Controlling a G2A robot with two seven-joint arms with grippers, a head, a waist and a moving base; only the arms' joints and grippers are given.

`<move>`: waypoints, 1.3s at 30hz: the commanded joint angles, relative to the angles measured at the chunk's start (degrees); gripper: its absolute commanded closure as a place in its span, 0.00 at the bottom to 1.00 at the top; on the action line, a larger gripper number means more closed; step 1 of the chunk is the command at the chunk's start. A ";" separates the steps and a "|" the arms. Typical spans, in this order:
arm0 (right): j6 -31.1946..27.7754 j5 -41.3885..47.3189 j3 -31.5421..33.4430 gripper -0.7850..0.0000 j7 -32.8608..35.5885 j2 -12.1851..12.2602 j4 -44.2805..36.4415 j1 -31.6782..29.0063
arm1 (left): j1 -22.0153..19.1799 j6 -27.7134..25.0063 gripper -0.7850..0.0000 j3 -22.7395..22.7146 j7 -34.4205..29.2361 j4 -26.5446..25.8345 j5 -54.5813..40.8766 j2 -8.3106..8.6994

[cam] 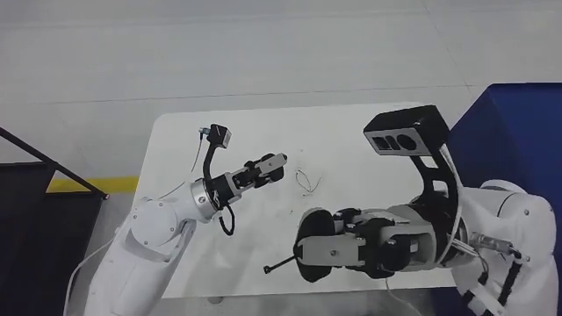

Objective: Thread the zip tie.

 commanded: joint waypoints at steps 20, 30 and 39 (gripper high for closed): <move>20.60 26.47 -10.21 1.00 -16.97 -2.06 4.63 6.25 | 0.00 0.00 0.00 0.00 0.00 0.00 0.00 0.00; 15.60 12.72 -7.83 1.00 -13.44 -1.74 -0.04 9.20 | 0.00 0.00 0.00 0.00 0.00 0.00 0.00 0.00; -14.82 -26.13 -5.36 1.00 -7.88 -0.79 -0.04 8.45 | 0.00 0.00 0.00 0.00 0.00 0.00 0.00 0.00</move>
